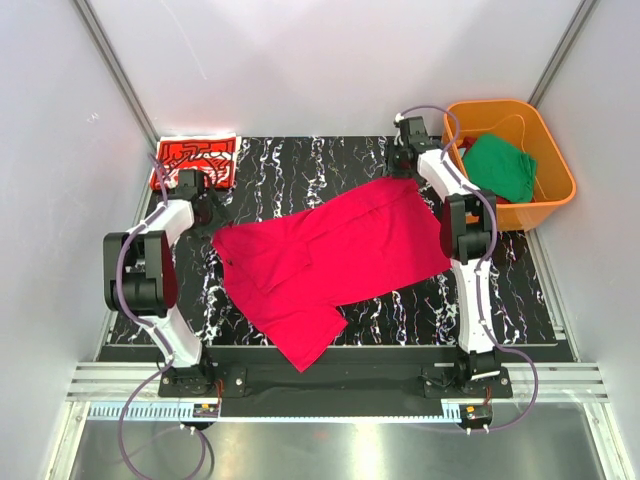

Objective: Fold and stack the t-shirts
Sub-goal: Fold the tshirt

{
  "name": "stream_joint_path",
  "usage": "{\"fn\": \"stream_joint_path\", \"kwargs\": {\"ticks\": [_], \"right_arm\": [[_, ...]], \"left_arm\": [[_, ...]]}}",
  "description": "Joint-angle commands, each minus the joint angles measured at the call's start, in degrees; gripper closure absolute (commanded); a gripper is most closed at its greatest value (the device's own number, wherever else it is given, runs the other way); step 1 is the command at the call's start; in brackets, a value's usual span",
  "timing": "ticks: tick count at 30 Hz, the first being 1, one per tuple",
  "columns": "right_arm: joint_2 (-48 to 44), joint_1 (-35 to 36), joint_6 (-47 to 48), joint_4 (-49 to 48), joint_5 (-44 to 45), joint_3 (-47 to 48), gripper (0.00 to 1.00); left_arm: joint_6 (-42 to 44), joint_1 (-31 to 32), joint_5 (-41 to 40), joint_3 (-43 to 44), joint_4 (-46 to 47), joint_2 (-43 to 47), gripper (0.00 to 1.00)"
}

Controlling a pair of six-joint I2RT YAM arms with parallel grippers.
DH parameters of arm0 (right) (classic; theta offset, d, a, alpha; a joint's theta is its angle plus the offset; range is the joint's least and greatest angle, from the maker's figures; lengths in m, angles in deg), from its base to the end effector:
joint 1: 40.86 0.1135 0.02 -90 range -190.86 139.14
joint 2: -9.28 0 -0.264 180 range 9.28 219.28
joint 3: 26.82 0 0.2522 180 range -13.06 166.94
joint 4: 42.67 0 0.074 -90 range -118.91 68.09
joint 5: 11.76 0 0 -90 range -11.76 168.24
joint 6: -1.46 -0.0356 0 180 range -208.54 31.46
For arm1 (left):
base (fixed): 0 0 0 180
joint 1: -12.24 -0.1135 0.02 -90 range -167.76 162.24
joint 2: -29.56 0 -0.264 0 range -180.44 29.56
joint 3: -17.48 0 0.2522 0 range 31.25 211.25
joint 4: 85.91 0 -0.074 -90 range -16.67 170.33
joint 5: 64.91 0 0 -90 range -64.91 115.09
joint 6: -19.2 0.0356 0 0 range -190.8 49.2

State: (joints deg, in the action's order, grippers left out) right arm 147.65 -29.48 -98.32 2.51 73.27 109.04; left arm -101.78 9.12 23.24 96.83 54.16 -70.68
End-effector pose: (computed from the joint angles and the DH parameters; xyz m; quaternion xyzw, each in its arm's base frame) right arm 0.5317 0.1102 0.1969 -0.0287 0.9314 0.1059 0.3470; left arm 0.3554 0.0205 0.1877 -0.2876 0.9239 -0.0455 0.2482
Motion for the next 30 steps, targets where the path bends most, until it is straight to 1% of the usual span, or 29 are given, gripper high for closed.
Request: {"fn": "stream_joint_path", "kwargs": {"ticks": [1,4,7,8,10,11,14,15,20,25,27,30], "right_arm": [[2.95,-1.09,0.29,-0.92,0.23,4.37,0.55],[4.10,-2.06,-0.50,-2.67,0.23,4.64,0.61],[4.89,-2.67,-0.42,-4.26,-0.04,4.55,0.64],[5.16,-2.76,-0.50,-4.35,-0.12,4.89,0.65],[5.86,-3.03,-0.50,-3.74,-0.04,5.42,0.68],[5.86,-3.11,-0.50,-3.82,-0.30,5.51,0.71],[5.25,-3.29,-0.85,-6.10,-0.48,3.58,0.73],[5.42,-3.38,-1.11,-6.19,-0.22,3.49,0.74],[7.62,-5.04,-4.01,-4.44,-0.65,6.04,0.75],[11.92,-6.72,-7.44,-0.31,0.23,11.12,0.75],[12.63,-7.50,-9.72,1.10,0.40,11.58,0.76],[12.72,-8.30,-12.63,3.73,0.31,12.89,0.75]], "left_arm": [[1.01,-0.31,-0.61,2.01,2.53,-1.61,0.31],[0.84,-0.31,-1.75,1.83,2.18,-2.14,0.36],[0.40,-0.31,-2.37,2.09,2.00,-2.85,0.42],[0.31,-0.31,-2.46,2.36,1.83,-3.37,0.45],[0.22,-0.31,-2.72,2.53,1.30,-3.99,0.47],[0.05,-0.31,-2.64,2.53,1.39,-4.34,0.49],[-0.22,-0.40,-3.69,2.88,1.04,-5.05,0.60],[-0.39,-0.66,-4.30,2.97,0.78,-5.39,0.68],[-1.01,-1.54,-5.45,3.59,-0.02,-5.84,0.86],[-1.89,-2.42,-5.53,3.24,0.07,-5.66,0.96],[-2.59,-2.69,-5.62,2.97,0.33,-5.49,0.99],[-3.91,-3.48,-5.10,1.31,1.82,-4.08,1.00]]}}
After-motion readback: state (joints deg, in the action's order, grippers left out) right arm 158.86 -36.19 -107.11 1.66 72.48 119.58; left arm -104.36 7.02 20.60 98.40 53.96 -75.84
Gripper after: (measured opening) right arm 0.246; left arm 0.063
